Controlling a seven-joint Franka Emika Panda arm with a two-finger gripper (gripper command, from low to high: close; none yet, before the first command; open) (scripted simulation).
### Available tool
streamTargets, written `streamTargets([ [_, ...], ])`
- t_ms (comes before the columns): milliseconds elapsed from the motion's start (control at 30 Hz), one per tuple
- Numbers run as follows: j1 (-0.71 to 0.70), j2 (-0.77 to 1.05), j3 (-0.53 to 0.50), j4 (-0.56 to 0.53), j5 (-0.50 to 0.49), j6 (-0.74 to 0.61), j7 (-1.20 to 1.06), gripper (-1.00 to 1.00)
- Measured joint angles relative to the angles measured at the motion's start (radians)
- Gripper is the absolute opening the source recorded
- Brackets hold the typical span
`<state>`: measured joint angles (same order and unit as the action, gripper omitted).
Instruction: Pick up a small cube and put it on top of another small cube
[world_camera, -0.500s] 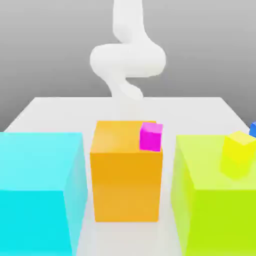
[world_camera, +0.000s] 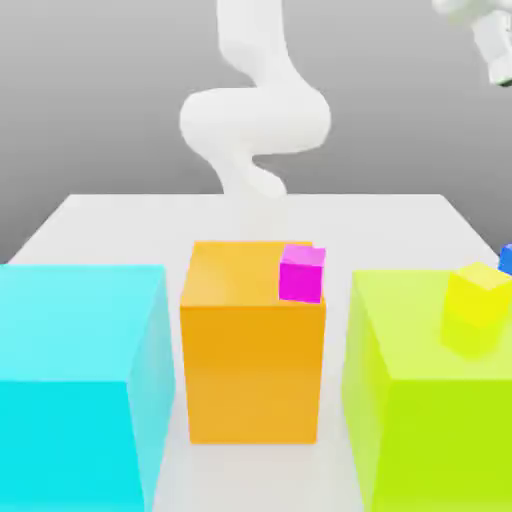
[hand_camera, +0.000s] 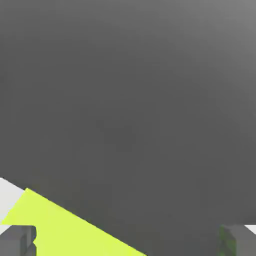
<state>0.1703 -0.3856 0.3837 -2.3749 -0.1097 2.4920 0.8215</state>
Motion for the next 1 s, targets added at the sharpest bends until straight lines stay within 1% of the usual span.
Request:
streamTargets([
  [233,0.091,0.168,0.109,-0.05,0.009,0.089,0.013,0.0],
  [400,0.166,0.27,0.176,-0.086,0.057,0.154,-0.007,0.0],
  [533,0.258,0.333,0.222,-0.127,0.143,0.209,-0.026,0.0],
  [667,0.34,0.371,0.257,-0.225,0.296,0.278,0.048,0.0],
  [767,0.399,0.382,0.261,-0.301,0.403,0.319,0.138,0.0],
  [800,0.425,0.383,0.253,-0.325,0.42,0.329,0.18,0.0],
  [900,0.514,0.375,0.191,-0.38,0.408,0.346,0.321,0.0],
  [933,0.509,0.371,0.173,-0.396,0.401,0.35,0.366,0.0],
  [1000,0.433,0.362,0.131,-0.432,0.373,0.359,0.473,0.0],
])
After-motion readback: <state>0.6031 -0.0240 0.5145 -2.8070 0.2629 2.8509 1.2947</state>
